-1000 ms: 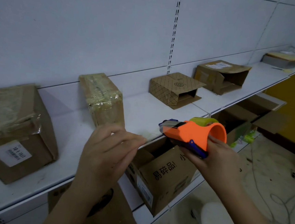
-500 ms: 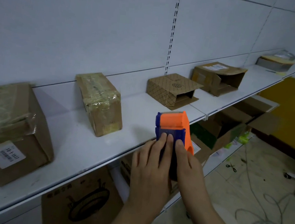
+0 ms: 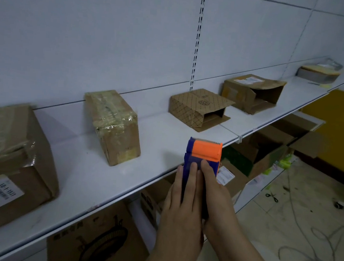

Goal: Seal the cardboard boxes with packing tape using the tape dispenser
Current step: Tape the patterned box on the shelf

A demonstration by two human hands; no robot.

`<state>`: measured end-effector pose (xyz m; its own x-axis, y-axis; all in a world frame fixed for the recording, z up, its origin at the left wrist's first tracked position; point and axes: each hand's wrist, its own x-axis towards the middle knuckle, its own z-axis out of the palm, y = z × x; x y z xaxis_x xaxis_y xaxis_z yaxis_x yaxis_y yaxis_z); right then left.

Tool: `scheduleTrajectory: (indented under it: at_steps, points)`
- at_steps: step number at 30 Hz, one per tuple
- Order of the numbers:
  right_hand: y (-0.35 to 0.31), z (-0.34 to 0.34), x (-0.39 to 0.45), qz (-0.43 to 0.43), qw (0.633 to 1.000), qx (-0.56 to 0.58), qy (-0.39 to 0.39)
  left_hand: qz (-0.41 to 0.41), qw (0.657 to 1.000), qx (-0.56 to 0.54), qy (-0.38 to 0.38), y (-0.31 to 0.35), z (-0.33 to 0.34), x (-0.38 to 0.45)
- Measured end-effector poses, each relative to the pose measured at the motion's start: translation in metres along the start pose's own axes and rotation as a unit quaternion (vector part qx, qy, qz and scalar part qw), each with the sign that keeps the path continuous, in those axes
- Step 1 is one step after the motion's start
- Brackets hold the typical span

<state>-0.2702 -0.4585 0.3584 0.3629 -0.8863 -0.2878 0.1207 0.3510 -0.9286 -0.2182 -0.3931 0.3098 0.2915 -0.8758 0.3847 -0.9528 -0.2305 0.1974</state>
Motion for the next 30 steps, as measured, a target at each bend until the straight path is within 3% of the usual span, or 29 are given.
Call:
scheduleTrajectory:
  at_steps: [4,7,13,17,23,30]
  points:
    - [-0.002,-0.002,0.006,-0.037,0.997,-0.062,0.036,0.039,0.999,-0.010,-0.017,-0.005,-0.001,0.001]
    - [0.000,-0.008,0.010,-0.057,0.990,-0.105,0.070,0.067,0.993,-0.082,-0.052,-0.013,0.005,-0.002]
    - [-0.012,-0.037,0.029,-0.083,0.980,-0.115,0.143,0.050,0.979,-0.162,-0.116,-0.028,0.014,-0.009]
    - [-0.019,-0.058,0.045,-0.058,0.981,-0.107,0.155,0.035,0.981,-0.181,-0.064,-0.048,0.018,0.008]
    - [-0.029,-0.080,0.076,-0.030,0.984,-0.087,0.150,0.006,0.976,-0.185,0.115,-0.054,0.005,0.064]
    - [-0.067,-0.113,0.123,-0.067,0.975,-0.168,0.130,-0.027,0.973,-0.132,0.189,-0.040,0.014,0.166]
